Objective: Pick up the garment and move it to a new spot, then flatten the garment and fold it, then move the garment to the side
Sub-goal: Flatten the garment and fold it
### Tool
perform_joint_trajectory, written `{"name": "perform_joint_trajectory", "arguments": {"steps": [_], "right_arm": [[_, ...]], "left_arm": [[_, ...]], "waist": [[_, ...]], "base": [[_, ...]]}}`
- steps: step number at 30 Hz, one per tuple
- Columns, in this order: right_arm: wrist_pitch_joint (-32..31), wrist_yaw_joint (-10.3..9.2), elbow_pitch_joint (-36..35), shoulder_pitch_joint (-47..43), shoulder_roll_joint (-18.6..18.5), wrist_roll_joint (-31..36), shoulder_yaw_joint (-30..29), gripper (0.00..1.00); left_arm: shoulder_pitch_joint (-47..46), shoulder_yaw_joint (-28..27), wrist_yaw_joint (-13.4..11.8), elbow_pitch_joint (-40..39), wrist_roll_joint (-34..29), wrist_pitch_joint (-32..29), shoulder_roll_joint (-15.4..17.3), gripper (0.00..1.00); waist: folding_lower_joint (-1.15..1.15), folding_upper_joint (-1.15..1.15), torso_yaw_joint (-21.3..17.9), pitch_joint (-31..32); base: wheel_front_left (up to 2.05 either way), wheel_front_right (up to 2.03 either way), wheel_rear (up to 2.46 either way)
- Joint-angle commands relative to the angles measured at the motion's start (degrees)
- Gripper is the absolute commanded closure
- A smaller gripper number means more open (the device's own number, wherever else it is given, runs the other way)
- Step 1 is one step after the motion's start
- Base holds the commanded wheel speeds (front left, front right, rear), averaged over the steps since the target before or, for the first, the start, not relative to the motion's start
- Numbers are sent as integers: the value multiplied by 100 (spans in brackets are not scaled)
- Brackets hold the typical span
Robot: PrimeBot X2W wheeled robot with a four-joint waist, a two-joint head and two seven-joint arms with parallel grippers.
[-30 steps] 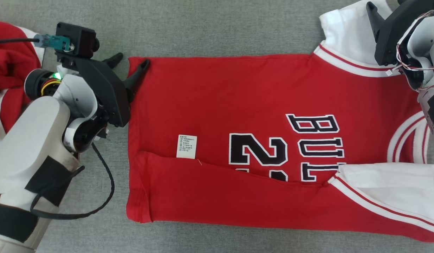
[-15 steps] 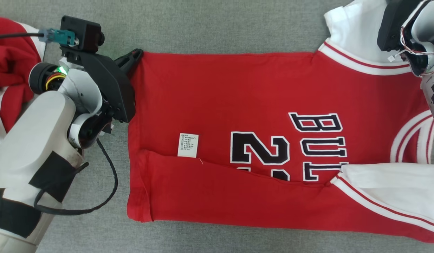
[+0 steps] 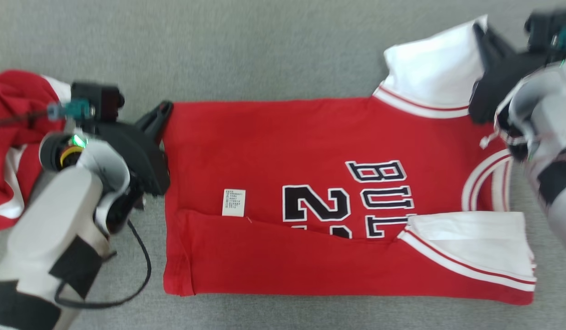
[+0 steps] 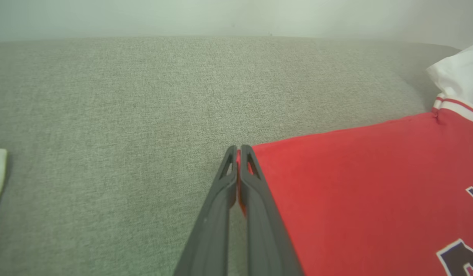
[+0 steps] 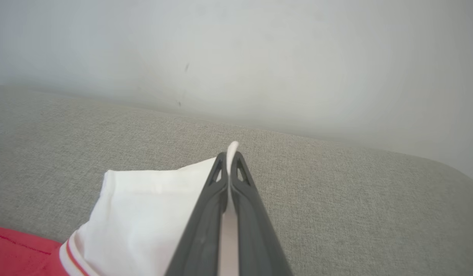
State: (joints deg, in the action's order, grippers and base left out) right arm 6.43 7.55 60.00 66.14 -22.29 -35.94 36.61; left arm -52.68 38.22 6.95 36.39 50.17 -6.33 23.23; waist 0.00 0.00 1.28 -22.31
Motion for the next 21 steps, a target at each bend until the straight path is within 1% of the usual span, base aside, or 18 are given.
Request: {"name": "perform_joint_trajectory", "arguments": {"steps": [1,6,9,10,12,16,21], "right_arm": [[119,-14,-137,-227,-89,-118,52,100],[520,-14,-749,-1028,-313,-524,233,100],[700,-14,-1128,-1532,-474,-659,231,100],[700,-14,-1128,-1532,-474,-659,231,100],[777,-14,-1386,-1873,-545,-728,189,100],[846,-14,-1845,-2529,-703,-799,-61,100],[872,-14,-2449,-3298,-731,-668,-413,100]], "left_arm": [[188,-19,-52,-13,3,121,2,100],[728,-48,-230,-266,-42,591,33,100],[1109,-9,-377,-486,-126,815,111,100],[1109,-9,-377,-486,-126,815,111,100],[1370,-53,-488,-657,-85,958,161,100],[1843,-86,-669,-970,-59,1141,288,100],[2270,-90,-854,-1278,-27,1251,390,100]], "waist": [[0,0,-193,354],[0,0,-301,648],[0,0,-346,806],[0,0,-346,806],[0,0,-389,896],[0,0,-422,1007],[0,0,-463,1049]], "base": [[0,0,0],[0,0,0],[0,0,0],[0,0,0],[0,0,0],[0,0,0],[0,0,0]]}}
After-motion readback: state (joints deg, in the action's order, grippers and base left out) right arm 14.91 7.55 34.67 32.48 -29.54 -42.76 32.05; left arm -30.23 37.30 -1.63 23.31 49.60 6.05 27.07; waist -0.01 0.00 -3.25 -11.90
